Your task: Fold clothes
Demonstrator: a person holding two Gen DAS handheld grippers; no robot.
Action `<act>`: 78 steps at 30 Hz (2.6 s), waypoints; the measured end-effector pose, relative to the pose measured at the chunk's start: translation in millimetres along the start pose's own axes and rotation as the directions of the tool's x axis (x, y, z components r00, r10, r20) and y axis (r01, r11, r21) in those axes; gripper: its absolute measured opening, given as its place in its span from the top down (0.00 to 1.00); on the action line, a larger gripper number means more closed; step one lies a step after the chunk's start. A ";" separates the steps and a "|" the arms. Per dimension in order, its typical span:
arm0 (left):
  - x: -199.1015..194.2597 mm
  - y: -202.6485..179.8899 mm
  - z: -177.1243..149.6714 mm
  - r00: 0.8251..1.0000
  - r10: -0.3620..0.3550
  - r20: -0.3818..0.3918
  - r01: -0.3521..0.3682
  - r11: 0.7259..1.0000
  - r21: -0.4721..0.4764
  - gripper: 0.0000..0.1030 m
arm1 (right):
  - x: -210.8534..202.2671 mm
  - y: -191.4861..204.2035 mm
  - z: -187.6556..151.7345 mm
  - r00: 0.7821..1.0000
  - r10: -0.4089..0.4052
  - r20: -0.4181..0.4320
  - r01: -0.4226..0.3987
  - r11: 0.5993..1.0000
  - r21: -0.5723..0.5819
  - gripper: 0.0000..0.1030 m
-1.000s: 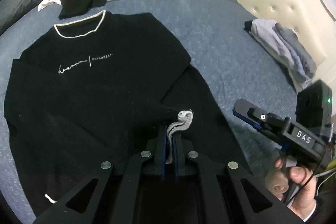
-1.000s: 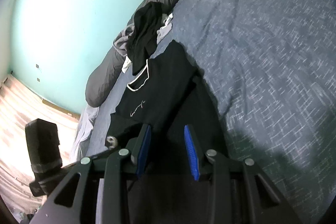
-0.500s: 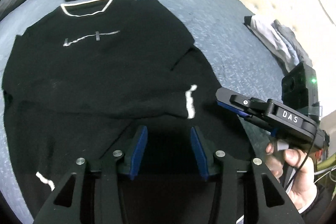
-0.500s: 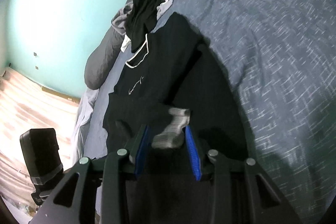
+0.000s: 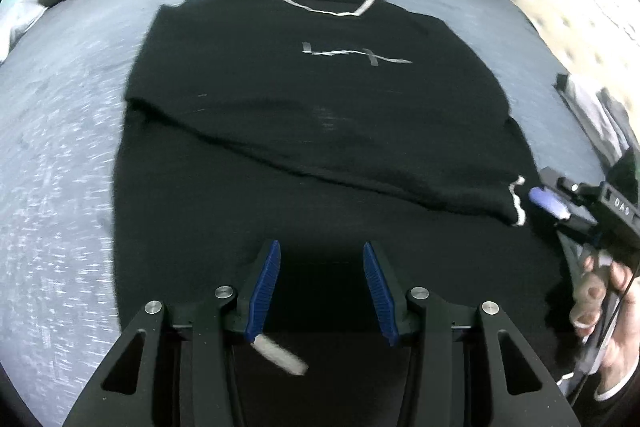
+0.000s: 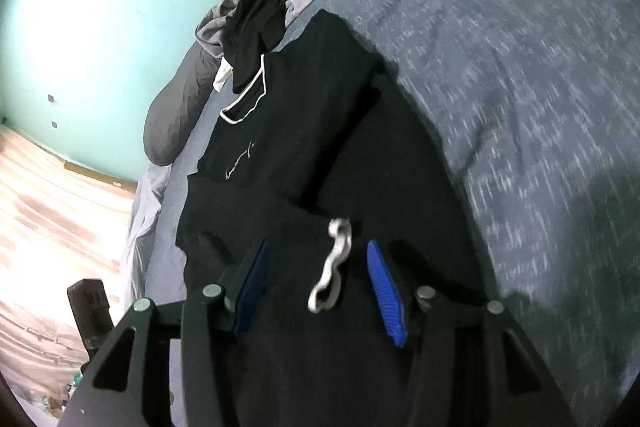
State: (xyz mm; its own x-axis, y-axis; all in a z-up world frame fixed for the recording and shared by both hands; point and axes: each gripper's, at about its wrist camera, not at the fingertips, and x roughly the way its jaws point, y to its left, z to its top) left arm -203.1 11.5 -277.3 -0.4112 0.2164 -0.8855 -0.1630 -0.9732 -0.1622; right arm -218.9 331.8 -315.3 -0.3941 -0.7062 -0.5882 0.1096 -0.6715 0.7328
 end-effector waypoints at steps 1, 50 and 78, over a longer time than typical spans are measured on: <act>-0.2 5.5 -0.9 1.000 0.004 0.005 -0.004 1.000 -0.010 0.54 | 0.6 1.0 3.1 1.000 -0.005 0.007 0.005 1.000 -0.010 0.50; 2.8 128.2 42.5 0.972 0.217 0.096 -0.197 0.964 -0.180 0.54 | -54.5 18.8 2.9 0.989 0.142 0.043 -0.142 0.990 0.002 0.96; -3.8 107.4 66.6 0.962 0.230 0.147 -0.222 0.973 -0.064 0.54 | -76.2 -13.6 8.6 0.987 0.123 0.104 -0.132 0.988 0.076 0.96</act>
State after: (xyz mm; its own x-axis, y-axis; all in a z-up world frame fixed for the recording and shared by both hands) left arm -278.8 -88.7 -262.4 -0.5650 -0.0037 -0.8251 -0.0098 -0.9999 0.0112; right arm -198.2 396.6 -277.5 -0.4707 -0.7564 -0.4543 0.0906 -0.5536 0.8279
